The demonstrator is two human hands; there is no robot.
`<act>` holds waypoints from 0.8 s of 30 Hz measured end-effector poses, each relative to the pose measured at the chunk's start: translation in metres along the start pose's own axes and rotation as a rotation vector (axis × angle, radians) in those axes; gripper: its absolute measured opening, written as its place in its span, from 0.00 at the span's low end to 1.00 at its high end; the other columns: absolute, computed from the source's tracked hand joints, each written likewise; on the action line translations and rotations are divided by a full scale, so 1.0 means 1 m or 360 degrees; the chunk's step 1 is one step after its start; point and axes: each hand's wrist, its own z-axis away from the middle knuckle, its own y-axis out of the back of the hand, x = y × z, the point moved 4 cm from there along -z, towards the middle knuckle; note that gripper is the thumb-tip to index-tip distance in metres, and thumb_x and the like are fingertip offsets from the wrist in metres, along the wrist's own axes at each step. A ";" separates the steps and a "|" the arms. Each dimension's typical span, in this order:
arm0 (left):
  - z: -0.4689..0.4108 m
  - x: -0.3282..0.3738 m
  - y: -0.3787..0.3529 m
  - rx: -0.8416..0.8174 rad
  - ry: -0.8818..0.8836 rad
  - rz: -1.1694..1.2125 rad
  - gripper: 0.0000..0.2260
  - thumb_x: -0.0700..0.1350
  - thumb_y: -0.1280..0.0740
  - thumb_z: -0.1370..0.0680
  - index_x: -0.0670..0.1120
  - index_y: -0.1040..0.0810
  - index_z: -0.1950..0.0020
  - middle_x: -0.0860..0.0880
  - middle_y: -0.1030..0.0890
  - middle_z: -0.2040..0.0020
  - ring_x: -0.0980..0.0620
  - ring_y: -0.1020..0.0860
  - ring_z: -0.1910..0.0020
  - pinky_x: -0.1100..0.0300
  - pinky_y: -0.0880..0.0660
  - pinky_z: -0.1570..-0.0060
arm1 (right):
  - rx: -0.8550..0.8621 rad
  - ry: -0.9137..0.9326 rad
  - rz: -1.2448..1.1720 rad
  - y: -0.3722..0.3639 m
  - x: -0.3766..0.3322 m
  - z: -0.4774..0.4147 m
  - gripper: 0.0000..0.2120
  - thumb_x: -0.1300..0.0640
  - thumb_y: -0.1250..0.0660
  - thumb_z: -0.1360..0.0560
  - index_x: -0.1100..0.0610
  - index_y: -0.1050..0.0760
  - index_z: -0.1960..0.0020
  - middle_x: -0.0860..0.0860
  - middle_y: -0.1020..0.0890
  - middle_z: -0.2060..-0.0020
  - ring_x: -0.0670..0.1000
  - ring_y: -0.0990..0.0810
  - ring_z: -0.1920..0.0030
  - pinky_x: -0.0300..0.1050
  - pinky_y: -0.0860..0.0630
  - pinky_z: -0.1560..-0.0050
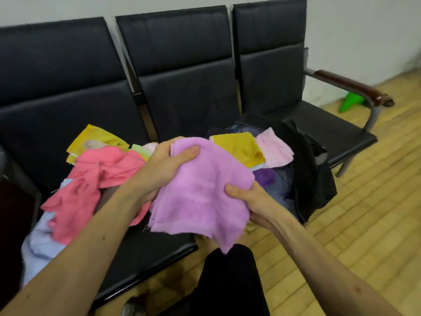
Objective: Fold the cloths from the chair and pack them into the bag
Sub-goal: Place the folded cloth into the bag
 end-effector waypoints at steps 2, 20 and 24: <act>-0.013 -0.009 -0.007 -0.0069 0.0230 0.0073 0.05 0.43 0.32 0.21 0.45 0.18 0.48 0.49 0.14 0.55 0.55 0.16 0.55 0.61 0.19 0.56 | 0.0025 -0.0068 -0.0085 0.009 0.003 0.000 0.44 0.47 0.13 0.51 0.58 0.23 0.39 0.56 0.15 0.46 0.54 0.15 0.46 0.48 0.18 0.53; -0.144 -0.149 -0.163 -0.0523 0.0827 0.0460 0.46 0.40 0.19 0.34 0.64 0.38 0.24 0.55 0.21 0.36 0.53 0.21 0.37 0.54 0.24 0.37 | 0.0462 -0.0313 0.0318 0.216 -0.049 -0.078 0.19 0.56 0.29 0.24 0.56 0.26 0.34 0.54 0.14 0.47 0.54 0.15 0.46 0.49 0.18 0.48; -0.233 -0.134 -0.202 -0.0485 0.0169 -0.0118 0.22 0.35 0.26 0.26 0.58 0.21 0.40 0.57 0.22 0.38 0.53 0.24 0.36 0.70 0.28 0.43 | 0.0488 -0.0164 0.0882 0.291 -0.094 -0.138 0.22 0.54 0.27 0.26 0.52 0.26 0.33 0.50 0.16 0.43 0.49 0.17 0.43 0.50 0.21 0.40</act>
